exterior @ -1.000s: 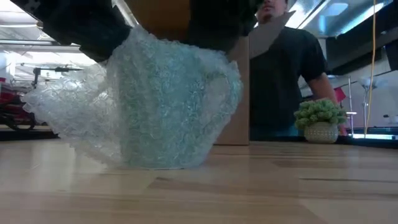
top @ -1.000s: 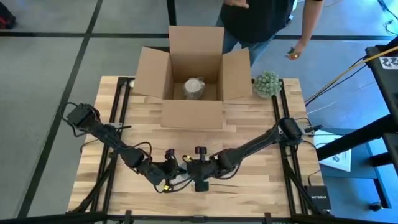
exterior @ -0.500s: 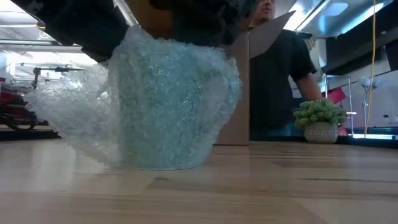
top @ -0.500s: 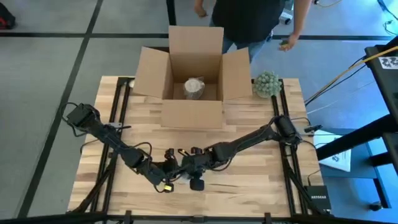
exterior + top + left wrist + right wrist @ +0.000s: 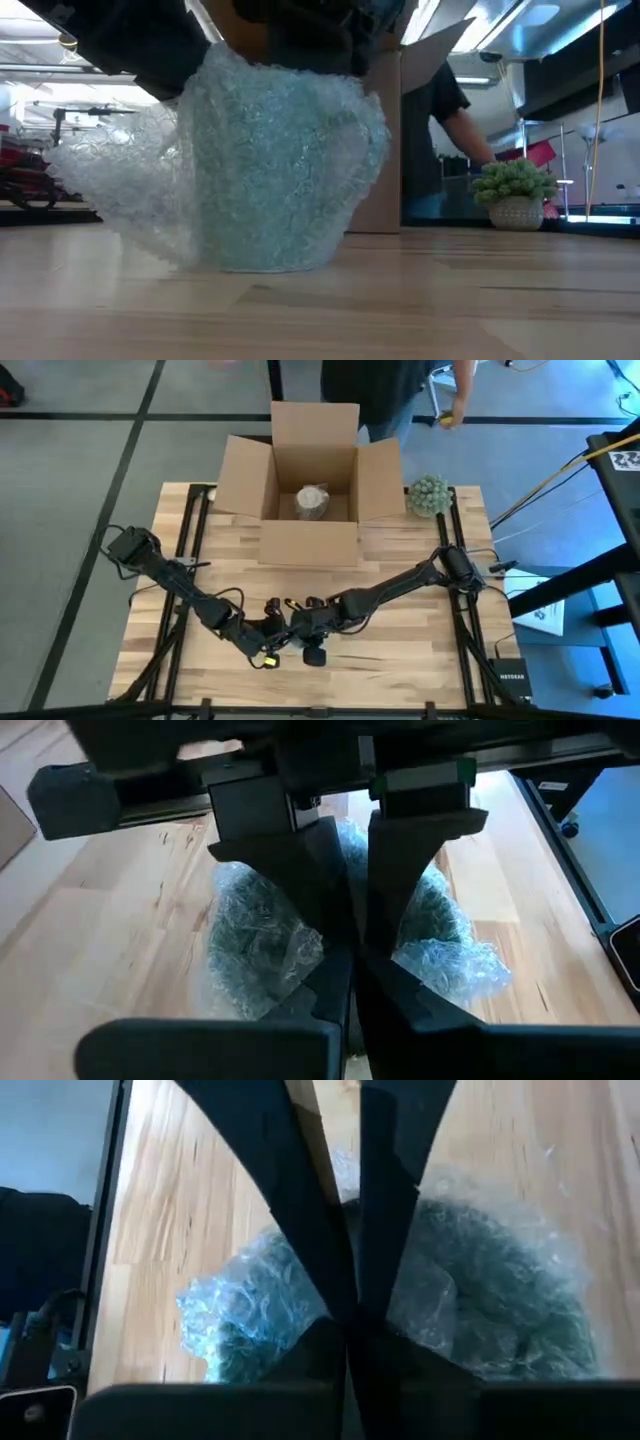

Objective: Wrap mug
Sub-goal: Wrap the dark green mug using the transparent bubble wrap

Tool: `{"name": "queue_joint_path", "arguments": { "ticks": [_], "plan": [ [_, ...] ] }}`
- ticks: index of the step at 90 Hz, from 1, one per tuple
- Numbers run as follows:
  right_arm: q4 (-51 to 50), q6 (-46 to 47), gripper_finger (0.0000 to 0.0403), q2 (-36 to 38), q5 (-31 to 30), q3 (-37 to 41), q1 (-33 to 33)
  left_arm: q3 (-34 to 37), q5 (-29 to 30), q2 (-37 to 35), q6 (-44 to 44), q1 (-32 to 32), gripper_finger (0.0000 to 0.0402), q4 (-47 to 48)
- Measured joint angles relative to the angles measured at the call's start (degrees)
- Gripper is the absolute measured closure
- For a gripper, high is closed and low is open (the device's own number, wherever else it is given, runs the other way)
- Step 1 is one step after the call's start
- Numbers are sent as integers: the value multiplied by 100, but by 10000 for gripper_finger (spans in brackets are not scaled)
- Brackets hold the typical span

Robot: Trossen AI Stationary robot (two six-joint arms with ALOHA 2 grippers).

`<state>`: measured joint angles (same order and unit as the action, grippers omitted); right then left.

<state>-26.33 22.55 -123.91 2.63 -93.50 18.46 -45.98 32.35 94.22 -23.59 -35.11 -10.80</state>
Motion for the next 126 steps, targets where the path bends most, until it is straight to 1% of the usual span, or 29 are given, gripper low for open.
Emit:
{"name": "queue_joint_path", "arguments": {
  "ticks": [6,28,34,45,60,77,88,99,110,123,126],
  "plan": [
    [-228,-72,402,-25,-4,-251,0,2,-3,1,0,-4,402,1],
    [-1864,-327,402,-79,-93,-1492,-17,2,-8,-1,2,-11,402,17],
    [-2105,-330,402,-71,-156,-1771,-17,2,-8,-1,2,-11,402,7],
    [-2210,-315,402,-32,-262,-1836,-28,0,-21,-1,0,-9,402,-16],
    [-2277,-227,402,-386,-241,-1614,-27,1,-10,-1,0,-11,402,-12],
    [-1893,-245,402,-692,-238,-1433,-8,-4,3,-3,0,-7,402,-32],
    [-1701,-326,402,-722,-90,-1449,-7,-4,1,-3,0,-7,402,-21],
    [-2176,-445,402,-694,-103,-1767,-11,-4,1,-3,0,-9,402,-23],
    [-3097,-550,402,-666,-157,-2295,-15,-2,1,-3,2,-11,402,-6],
    [-3846,-588,402,-641,-165,-2991,-13,0,-15,-5,3,-13,402,4],
    [-3892,-588,402,-633,-146,-3092,-9,0,-17,-5,9,-13,402,1]
  ]
}}
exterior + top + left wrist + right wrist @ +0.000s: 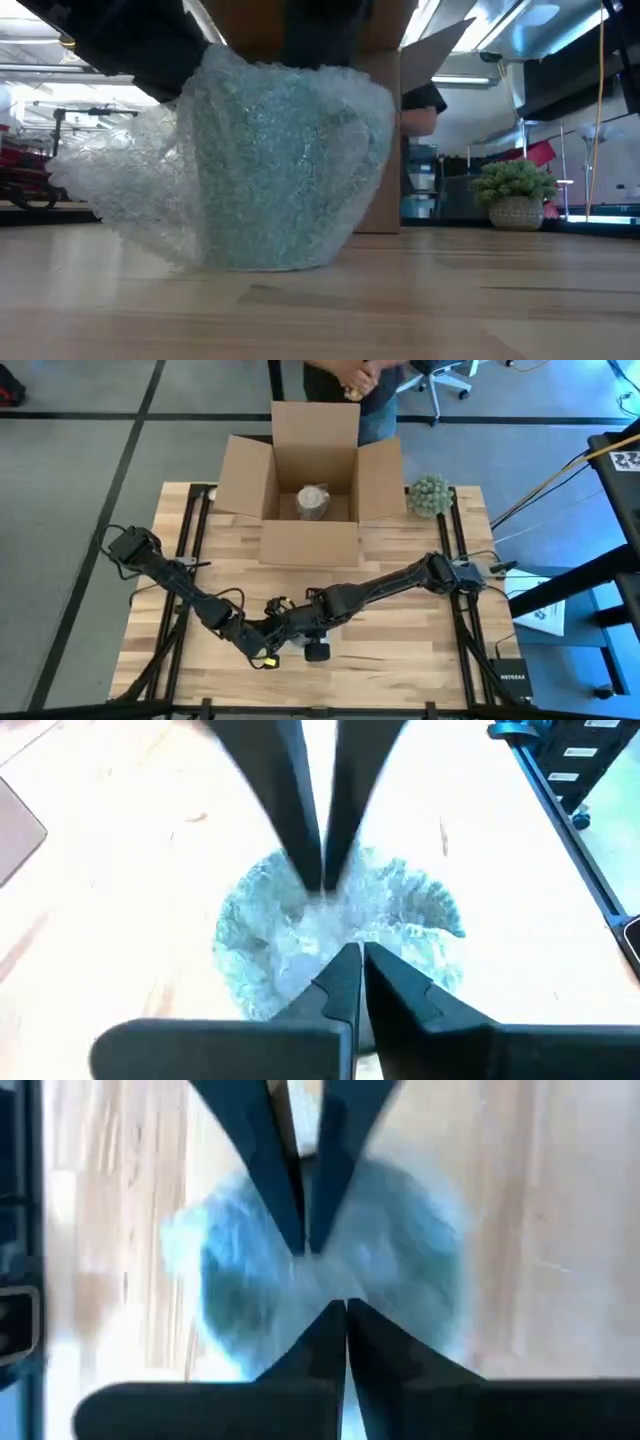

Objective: Wrap mug
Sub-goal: Wrap the dark green mug using the transparent bubble wrap

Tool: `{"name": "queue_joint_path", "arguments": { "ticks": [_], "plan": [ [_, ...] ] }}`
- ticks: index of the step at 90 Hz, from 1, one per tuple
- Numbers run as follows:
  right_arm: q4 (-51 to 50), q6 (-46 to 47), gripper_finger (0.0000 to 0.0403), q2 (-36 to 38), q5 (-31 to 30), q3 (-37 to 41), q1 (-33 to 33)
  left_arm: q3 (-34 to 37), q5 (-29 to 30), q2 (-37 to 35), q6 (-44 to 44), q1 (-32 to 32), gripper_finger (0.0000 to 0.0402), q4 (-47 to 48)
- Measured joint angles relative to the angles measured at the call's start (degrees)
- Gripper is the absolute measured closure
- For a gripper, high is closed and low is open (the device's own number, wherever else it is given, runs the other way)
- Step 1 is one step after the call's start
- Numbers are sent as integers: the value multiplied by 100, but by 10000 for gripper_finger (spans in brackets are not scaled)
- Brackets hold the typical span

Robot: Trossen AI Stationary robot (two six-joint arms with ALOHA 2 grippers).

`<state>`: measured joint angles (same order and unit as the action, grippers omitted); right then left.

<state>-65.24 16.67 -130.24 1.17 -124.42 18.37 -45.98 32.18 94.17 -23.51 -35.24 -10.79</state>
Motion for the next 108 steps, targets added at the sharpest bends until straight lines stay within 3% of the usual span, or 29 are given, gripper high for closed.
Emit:
{"name": "queue_joint_path", "arguments": {
  "ticks": [31,52,79,108],
  "plan": [
    [839,102,402,-222,425,302,123,11,-28,1,-18,-6,402,66],
    [1463,72,402,-430,-226,924,96,-5,6,-4,-75,7,402,86],
    [1453,37,402,-290,-187,972,107,-11,-16,-7,42,-2,402,61],
    [806,108,402,376,-153,989,111,-4,-26,-9,42,-9,402,91]
  ]
}}
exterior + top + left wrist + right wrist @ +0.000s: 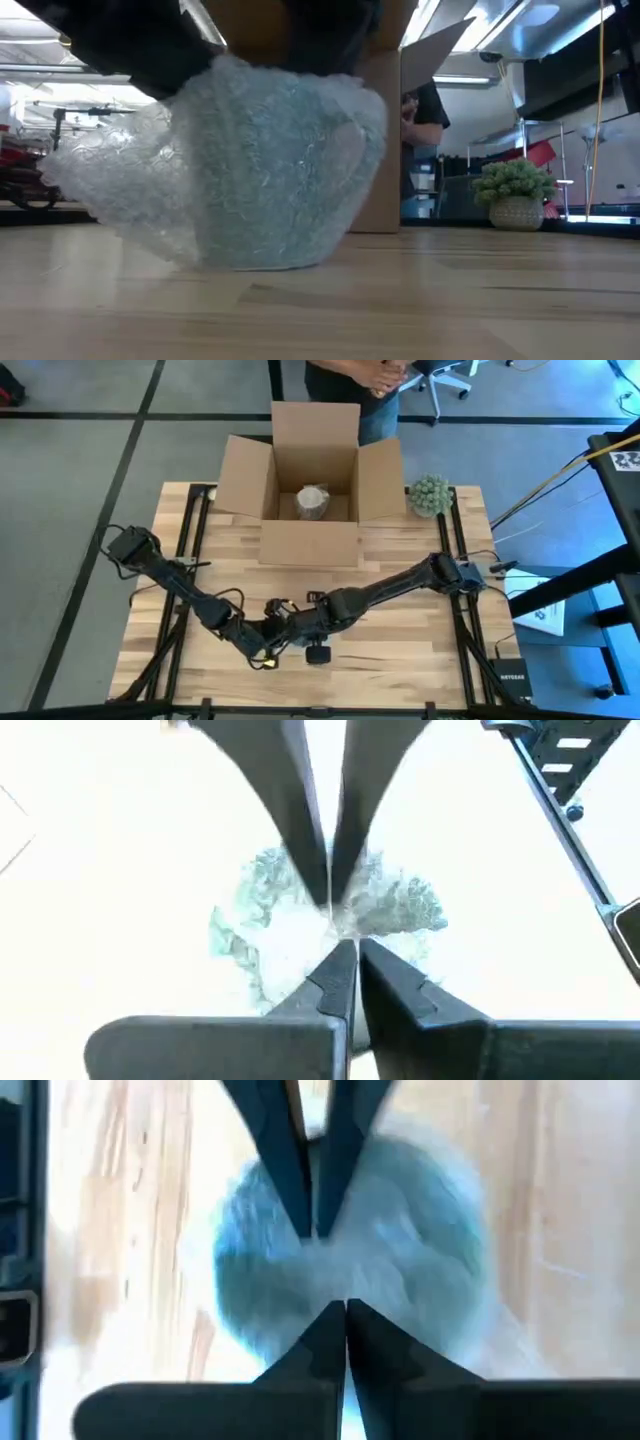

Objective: Wrap mug
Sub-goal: Wrap the dark green mug using the transparent bubble wrap

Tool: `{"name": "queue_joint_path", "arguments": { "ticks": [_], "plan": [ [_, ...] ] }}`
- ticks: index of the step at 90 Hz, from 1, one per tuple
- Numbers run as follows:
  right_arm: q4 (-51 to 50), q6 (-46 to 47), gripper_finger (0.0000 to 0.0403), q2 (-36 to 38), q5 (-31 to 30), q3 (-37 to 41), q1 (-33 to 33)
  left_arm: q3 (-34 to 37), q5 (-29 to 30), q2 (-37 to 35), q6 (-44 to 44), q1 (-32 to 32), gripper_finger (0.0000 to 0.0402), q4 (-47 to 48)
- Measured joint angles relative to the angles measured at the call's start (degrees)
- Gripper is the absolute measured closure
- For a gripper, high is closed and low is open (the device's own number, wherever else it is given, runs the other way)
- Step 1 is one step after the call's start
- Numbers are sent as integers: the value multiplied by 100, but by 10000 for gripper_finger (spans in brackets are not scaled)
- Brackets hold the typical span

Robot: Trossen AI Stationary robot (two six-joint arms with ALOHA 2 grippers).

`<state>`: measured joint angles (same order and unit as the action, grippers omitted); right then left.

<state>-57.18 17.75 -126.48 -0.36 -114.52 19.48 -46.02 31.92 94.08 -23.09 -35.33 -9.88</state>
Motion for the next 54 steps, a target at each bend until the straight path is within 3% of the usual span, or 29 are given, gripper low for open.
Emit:
{"name": "queue_joint_path", "arguments": {
  "ticks": [31,54],
  "plan": [
    [396,135,402,-29,-918,14,1,2,-1,0,-4,0,402,-11],
    [1240,131,402,-114,-1085,1021,12,-2,53,0,29,-15,402,-34]
  ]
}}
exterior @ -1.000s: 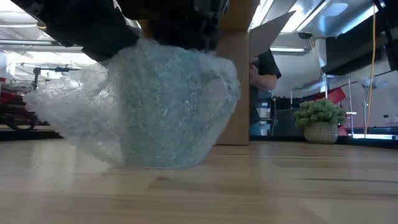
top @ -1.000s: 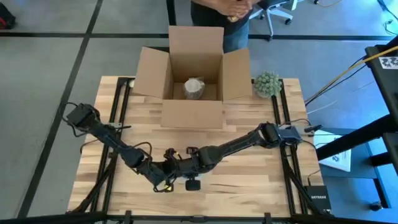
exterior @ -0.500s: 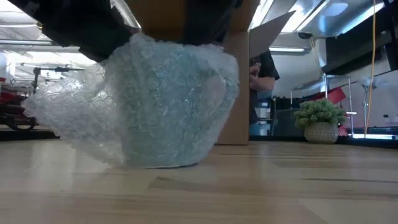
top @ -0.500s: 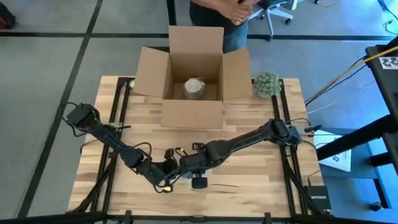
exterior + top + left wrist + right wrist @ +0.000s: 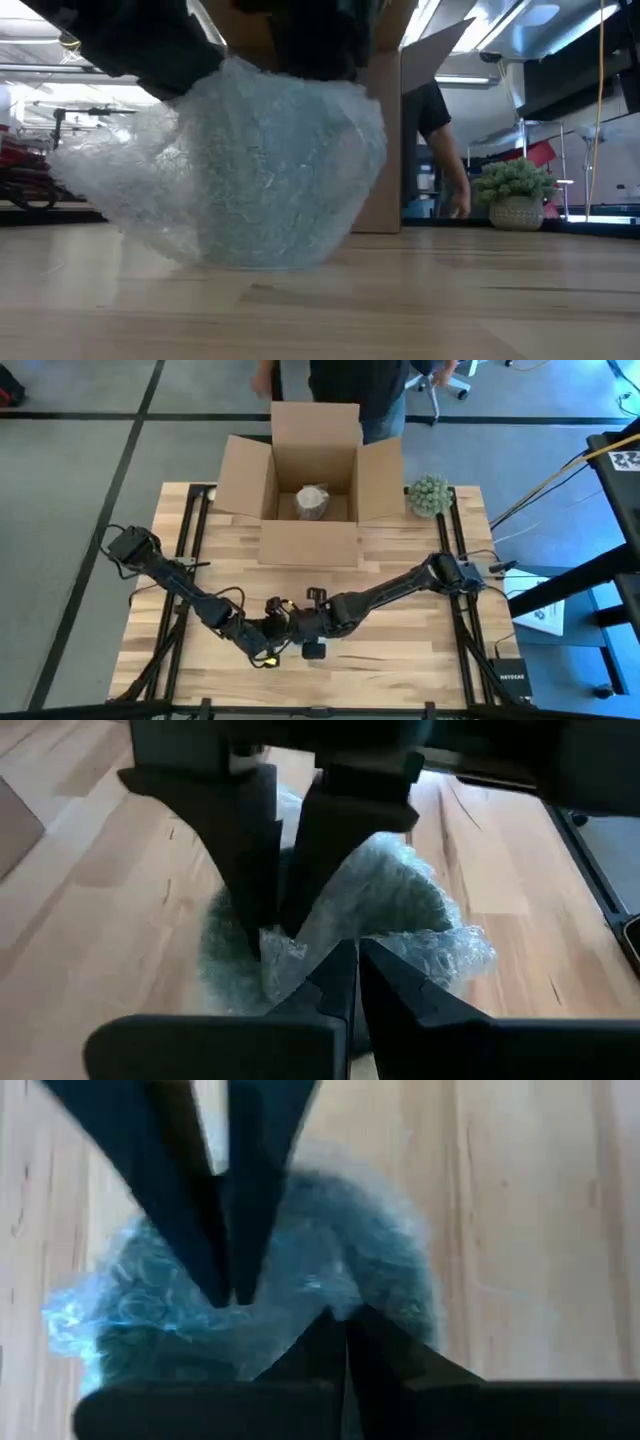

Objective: Wrap mug
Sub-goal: Wrap the dark green mug using the transparent bubble wrap, then put the wrapped dark green mug inside the box

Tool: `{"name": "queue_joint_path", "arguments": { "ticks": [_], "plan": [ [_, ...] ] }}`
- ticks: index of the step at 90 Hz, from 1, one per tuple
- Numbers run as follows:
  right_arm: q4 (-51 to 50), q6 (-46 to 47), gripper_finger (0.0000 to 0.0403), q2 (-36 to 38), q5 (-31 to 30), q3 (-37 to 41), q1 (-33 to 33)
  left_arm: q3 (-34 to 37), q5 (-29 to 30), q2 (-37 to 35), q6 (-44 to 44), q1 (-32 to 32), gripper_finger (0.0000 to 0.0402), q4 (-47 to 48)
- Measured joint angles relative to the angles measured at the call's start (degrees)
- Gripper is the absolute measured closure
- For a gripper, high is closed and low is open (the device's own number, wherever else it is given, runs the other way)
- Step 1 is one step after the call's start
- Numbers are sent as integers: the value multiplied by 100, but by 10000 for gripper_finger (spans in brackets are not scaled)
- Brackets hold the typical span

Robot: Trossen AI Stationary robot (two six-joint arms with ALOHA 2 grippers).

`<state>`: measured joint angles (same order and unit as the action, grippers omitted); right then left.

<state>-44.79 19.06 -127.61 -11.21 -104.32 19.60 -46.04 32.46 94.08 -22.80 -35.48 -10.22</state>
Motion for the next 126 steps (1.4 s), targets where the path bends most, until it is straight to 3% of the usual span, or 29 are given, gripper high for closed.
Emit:
{"name": "queue_joint_path", "arguments": {
  "ticks": [17,55,82,93,106,126],
  "plan": [
    [189,-3,402,-26,183,103,-9,2,3,0,22,-1,402,8],
    [-2257,-315,402,-139,190,-2012,186,9,-8,0,11,-9,402,35],
    [-2625,-907,396,-132,150,-2388,760,7,-14,0,8,-9,402,17],
    [-2489,-1269,356,-177,-131,-2384,918,7,-12,0,6,-9,402,15],
    [-1983,-1350,278,-168,-624,-2204,980,7,-9,0,-10,-7,402,15],
    [-1524,-1356,177,-209,-405,-1516,858,7,-8,0,-77,-7,402,15]
  ]
}}
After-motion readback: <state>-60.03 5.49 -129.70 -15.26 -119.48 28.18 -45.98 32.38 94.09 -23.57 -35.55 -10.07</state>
